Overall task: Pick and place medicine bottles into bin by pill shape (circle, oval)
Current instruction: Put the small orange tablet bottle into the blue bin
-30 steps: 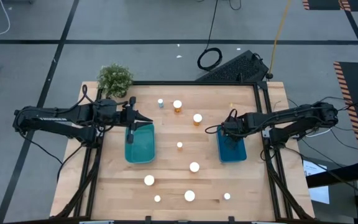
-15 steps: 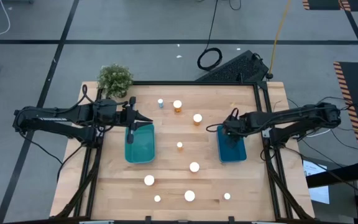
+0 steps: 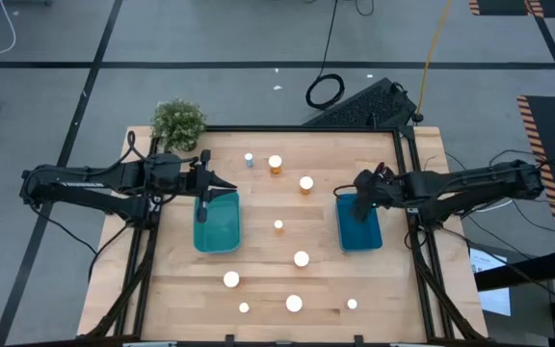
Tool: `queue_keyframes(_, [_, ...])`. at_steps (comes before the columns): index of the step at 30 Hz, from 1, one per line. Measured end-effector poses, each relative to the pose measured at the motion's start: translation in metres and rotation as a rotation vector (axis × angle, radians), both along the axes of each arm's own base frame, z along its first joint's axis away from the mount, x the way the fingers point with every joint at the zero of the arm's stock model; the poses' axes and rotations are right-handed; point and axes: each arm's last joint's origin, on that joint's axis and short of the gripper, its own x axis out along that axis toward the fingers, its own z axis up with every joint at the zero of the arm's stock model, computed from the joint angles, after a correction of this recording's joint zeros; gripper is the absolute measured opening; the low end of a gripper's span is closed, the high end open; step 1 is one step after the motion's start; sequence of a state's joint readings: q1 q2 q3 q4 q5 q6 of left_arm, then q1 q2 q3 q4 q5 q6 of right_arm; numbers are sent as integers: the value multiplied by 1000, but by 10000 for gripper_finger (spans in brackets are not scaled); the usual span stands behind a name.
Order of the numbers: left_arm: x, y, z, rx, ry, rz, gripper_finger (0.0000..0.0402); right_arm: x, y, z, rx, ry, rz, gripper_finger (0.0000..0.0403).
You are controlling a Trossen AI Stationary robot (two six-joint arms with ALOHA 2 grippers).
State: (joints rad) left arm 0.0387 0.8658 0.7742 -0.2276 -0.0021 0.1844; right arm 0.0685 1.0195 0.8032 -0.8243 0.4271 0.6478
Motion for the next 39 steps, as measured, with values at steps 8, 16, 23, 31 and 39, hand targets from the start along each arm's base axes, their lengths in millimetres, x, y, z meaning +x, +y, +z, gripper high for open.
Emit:
queue_keyframes(8, [0, 0, 0, -10, 0, 3, 35, 10, 24, 13, -108, -189, 119, 203])
queue_keyframes(16, [6, -4, -7, -70, 43, 5, 37, 23, 50, 24, -158, -350, 296, 203])
queue_keyframes(23, [31, -20, -23, -75, 140, -5, 98, 25, 58, 29, -182, -388, 371, 203])
queue_keyframes(31, [84, -43, -28, -51, 276, -55, 179, 25, 59, 29, -223, -369, 420, 203])
queue_keyframes(39, [122, -54, -44, -27, 437, -38, 193, 25, 59, 29, -247, -355, 447, 203])
